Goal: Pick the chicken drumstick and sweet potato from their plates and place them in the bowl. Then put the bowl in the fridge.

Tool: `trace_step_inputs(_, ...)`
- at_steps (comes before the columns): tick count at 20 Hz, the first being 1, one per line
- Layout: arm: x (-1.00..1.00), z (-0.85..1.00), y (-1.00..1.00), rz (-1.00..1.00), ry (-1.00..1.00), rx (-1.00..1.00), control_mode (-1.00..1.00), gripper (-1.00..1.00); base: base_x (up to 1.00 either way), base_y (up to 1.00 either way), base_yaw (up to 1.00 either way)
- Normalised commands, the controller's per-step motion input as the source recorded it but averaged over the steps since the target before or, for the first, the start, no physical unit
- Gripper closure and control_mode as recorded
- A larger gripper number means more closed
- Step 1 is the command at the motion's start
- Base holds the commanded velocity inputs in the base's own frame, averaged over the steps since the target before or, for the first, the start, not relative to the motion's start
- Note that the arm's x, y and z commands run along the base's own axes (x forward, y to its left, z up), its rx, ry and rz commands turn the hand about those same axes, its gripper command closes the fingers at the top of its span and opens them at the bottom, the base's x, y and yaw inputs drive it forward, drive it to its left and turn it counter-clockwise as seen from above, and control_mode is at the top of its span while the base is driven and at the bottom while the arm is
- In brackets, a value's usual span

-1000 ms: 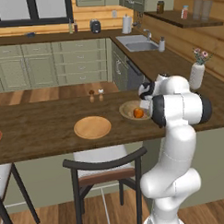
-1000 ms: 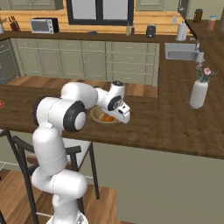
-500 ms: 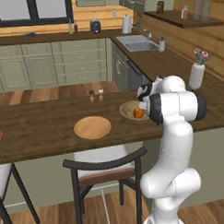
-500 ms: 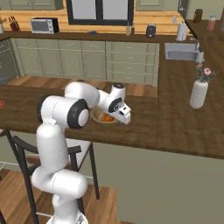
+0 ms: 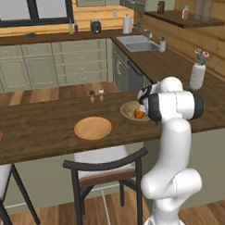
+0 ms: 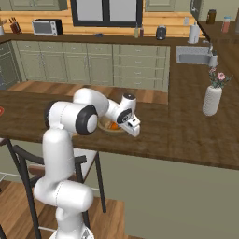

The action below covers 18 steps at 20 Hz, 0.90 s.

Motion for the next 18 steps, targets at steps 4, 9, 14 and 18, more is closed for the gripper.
trace_step_inputs(4, 0.0, -0.38, 0.1, -0.06, 0.0, 0.01, -1.0, 1.0, 0.0, 0.0, 0.0)
trace_step_inputs(9, 0.0, -0.2, 0.05, -0.04, 0.0, 0.05, -1.0, 1.0, 0.0, 0.0, 0.0)
trace_step_inputs(14, -0.06, 0.2, 0.12, -0.05, 0.0, 0.14, -1.0, 1.0, 0.0, 0.0, 0.0)
trace_step_inputs(18, -0.39, 0.54, 0.17, -0.01, -0.02, 0.14, -1.0, 1.0, 0.0, 0.0, 0.0)
